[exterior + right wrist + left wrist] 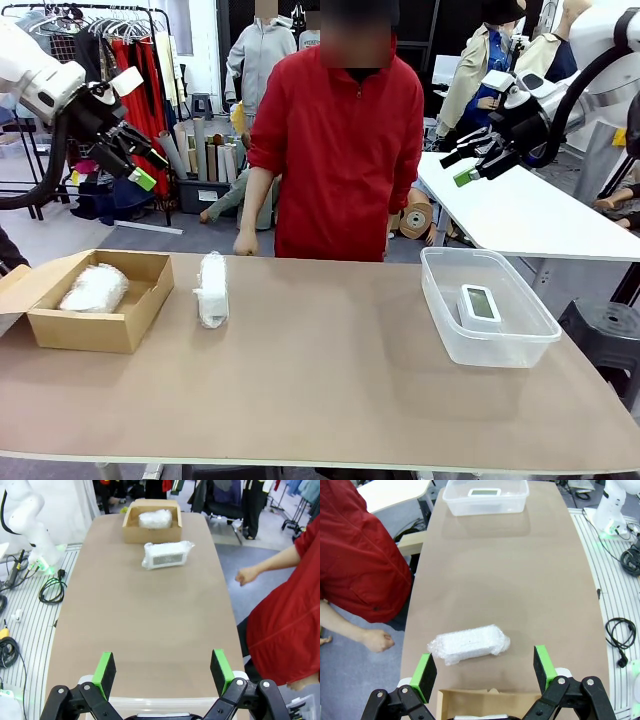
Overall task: Separate and place wrapped and unwrapped clocks.
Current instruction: Pick up the Digital clock indicated by the person.
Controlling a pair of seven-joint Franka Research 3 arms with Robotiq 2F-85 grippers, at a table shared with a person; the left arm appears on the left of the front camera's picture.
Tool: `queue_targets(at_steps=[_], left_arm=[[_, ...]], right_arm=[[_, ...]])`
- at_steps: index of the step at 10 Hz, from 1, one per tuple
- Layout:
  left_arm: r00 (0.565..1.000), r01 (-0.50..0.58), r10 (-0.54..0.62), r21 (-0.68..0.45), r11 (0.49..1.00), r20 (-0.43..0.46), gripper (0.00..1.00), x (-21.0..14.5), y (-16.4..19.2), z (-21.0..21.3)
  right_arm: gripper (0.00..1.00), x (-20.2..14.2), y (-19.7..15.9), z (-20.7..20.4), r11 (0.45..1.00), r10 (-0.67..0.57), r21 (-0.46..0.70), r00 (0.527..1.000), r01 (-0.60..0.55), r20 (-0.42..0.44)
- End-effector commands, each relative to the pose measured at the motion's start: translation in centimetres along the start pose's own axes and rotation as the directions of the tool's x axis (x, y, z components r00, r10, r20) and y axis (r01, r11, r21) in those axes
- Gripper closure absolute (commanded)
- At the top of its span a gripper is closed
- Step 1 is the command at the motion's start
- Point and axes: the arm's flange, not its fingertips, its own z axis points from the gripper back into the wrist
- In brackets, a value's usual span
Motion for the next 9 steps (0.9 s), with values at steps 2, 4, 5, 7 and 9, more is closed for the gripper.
queue_targets(at_steps=[2, 4, 5, 7, 9], left_arm=[[1.000, 0.001, -0.001, -0.003, 1.000, -0.010, 0.00, 0.02, -0.25, 0.11], [1.000, 0.001, -0.001, -0.003, 1.000, -0.010, 0.00, 0.02, -0.25, 0.11], [1.000, 0.001, -0.001, -0.003, 1.000, -0.010, 0.00, 0.02, -0.25, 0.11], [1.000, 0.001, -0.001, -0.003, 1.000, -0.010, 0.00, 0.02, -0.25, 0.11], [1.000, 0.001, -0.001, -0.003, 1.000, -0.010, 0.00, 0.02, -0.25, 0.11]], right_arm=[[0.00, 0.08, 0.04, -0.07, 1.000, 0.001, 0.004, 1.000, -0.001, 0.002], [0.00, 0.08, 0.04, -0.07, 1.000, 0.001, 0.004, 1.000, -0.001, 0.002], [0.00, 0.08, 0.04, -0.07, 1.000, 0.001, 0.004, 1.000, -0.001, 0.002], [0.00, 0.08, 0.04, -0.07, 1.000, 0.001, 0.004, 1.000, -0.001, 0.002], [0.00, 0.08, 0.04, -0.07, 1.000, 0.001, 0.004, 1.000, -0.001, 0.002]])
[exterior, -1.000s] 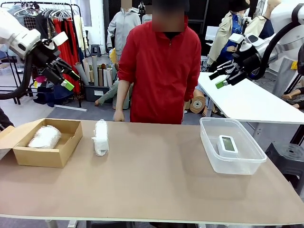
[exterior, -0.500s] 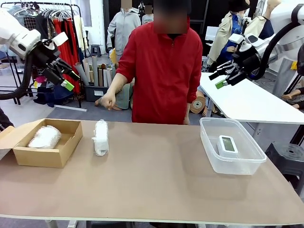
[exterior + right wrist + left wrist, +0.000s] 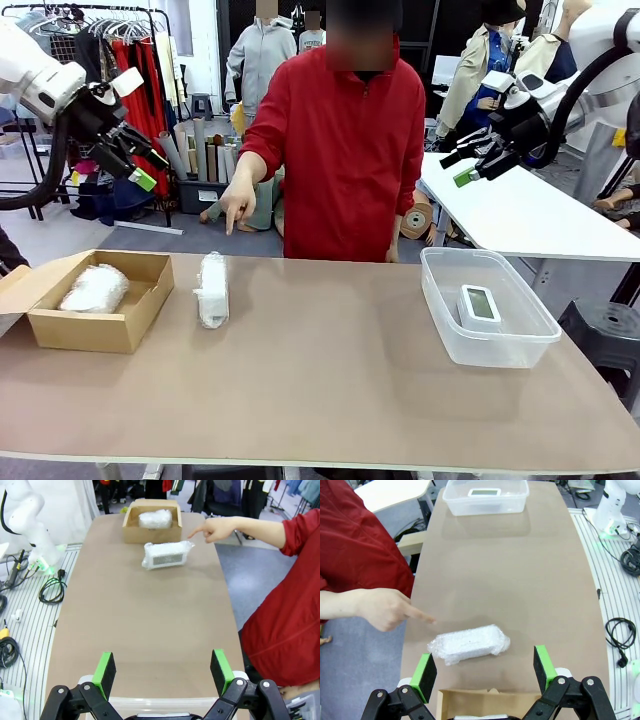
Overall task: Separate and place wrapped and unwrapped clocks.
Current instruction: Pick up the Digital clock indicated by the person.
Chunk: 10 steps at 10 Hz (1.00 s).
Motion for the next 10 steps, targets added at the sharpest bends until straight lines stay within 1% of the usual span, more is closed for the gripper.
queue_targets(at_steps=[1, 10], left_arm=[[1.000, 0.001, -0.001, -0.003, 1.000, -0.010, 0.00, 0.02, -0.25, 0.11], [1.000, 0.000, 0.000, 0.000, 1.000, 0.000, 0.00, 0.00, 0.00, 0.00]], right_arm=[[0.00, 0.08, 0.04, -0.07, 1.000, 0.001, 0.004, 1.000, -0.001, 0.002], [0.00, 0.08, 0.04, -0.07, 1.000, 0.001, 0.004, 1.000, -0.001, 0.002]])
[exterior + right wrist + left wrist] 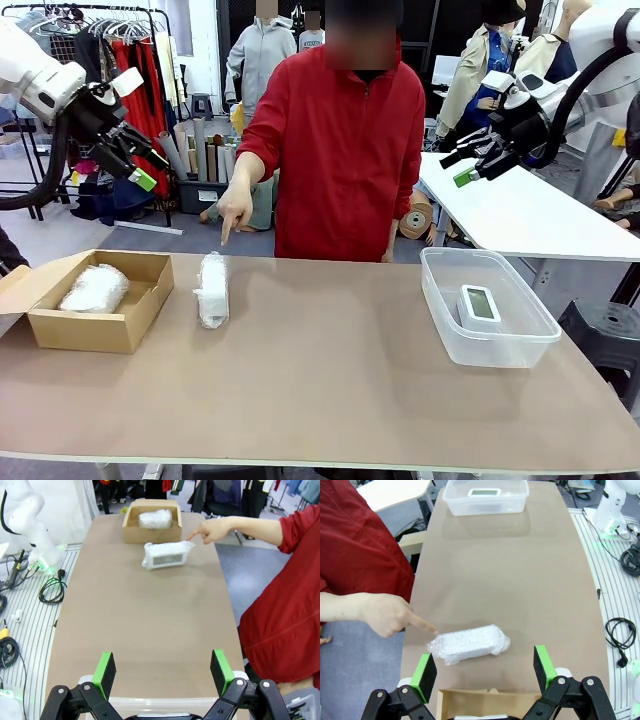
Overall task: Separate and place wrapped and unwrapped clocks.
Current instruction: Pick up the Digital clock indicated by the person.
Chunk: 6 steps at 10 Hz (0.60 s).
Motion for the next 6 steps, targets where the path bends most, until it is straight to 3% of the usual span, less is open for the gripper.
queue_targets(at_steps=[1, 4, 6], left_arm=[[1.000, -0.024, 0.024, 0.024, 0.999, -0.017, 0.00, 0.5, 0.1, -0.1], [0.963, -0.164, 0.192, 0.154, 0.974, -0.190, 0.00, 4.3, 0.4, -2.2], [0.884, -0.261, 0.325, 0.223, 0.939, -0.336, 0.00, 6.1, 0.7, -4.6]], right_arm=[[0.00, 0.1, 0.0, -0.1, 1.000, 0.001, 0.004, 1.000, -0.001, 0.002], [0.00, 0.1, 0.0, -0.1, 1.000, 0.001, 0.004, 1.000, -0.001, 0.002], [0.00, 0.1, 0.0, -0.1, 1.000, 0.001, 0.004, 1.000, -0.001, 0.002]])
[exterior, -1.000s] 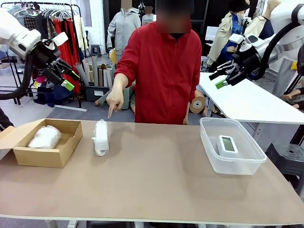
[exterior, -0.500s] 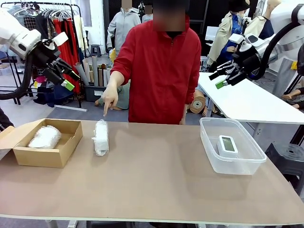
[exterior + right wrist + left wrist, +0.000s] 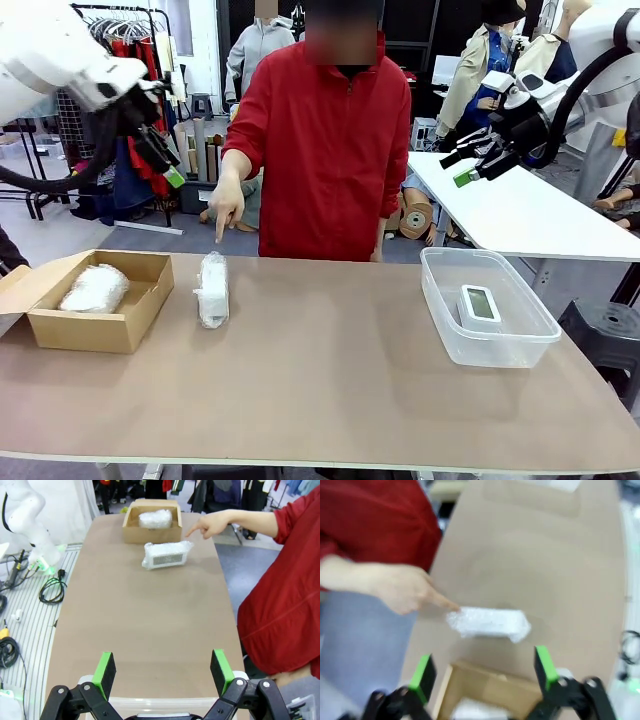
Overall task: Separate and place wrapped and unwrapped clocks.
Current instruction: Pick up the Digital clock indicated by the person.
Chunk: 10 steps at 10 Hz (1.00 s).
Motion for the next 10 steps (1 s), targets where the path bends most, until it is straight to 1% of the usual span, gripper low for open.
queue_targets(at_steps=[1, 2, 3, 4, 5, 6, 7, 10], left_arm=[[0.983, -0.103, 0.103, 0.006, 0.995, -0.151, 0.00, 1.3, -0.8, -1.9], [0.974, -0.123, 0.127, 0.036, 0.992, -0.189, 0.00, 1.7, -0.9, -2.6], [0.960, -0.139, 0.160, 0.106, 0.985, -0.229, 0.00, 2.1, -1.4, -3.6], [0.951, -0.119, 0.160, 0.164, 0.979, -0.264, 0.00, 2.5, -1.7, -4.7], [0.960, -0.115, 0.143, 0.124, 0.986, -0.242, 0.00, 2.7, -1.9, -5.2], [0.981, -0.084, 0.085, 0.012, 0.996, -0.173, 0.00, 2.9, -1.9, -5.2], [0.960, -0.116, 0.141, 0.115, 0.987, -0.241, 0.00, 2.6, -1.5, -4.9], [0.960, -0.116, 0.141, 0.115, 0.987, -0.241, 0.00, 2.6, -1.5, -4.9]], right_arm=[[0.00, 0.1, 0.0, -0.1, 1.000, 0.001, 0.003, 1.000, -0.001, 0.002], [0.00, 0.1, 0.0, -0.1, 1.000, 0.001, 0.003, 1.000, -0.001, 0.002], [0.00, 0.1, 0.0, -0.1, 1.000, 0.001, 0.003, 1.000, -0.001, 0.002], [0.00, 0.1, 0.0, -0.1, 1.000, 0.001, 0.003, 1.000, -0.001, 0.002], [0.00, 0.1, 0.0, -0.1, 1.000, 0.001, 0.003, 1.000, -0.001, 0.002], [0.00, 0.1, 0.0, -0.1, 1.000, 0.001, 0.003, 1.000, -0.001, 0.002], [0.00, 0.1, 0.0, -0.1, 1.000, 0.001, 0.003, 1.000, -0.001, 0.002], [0.00, 0.1, 0.0, -0.1, 1.000, 0.001, 0.003, 1.000, -0.001, 0.002]])
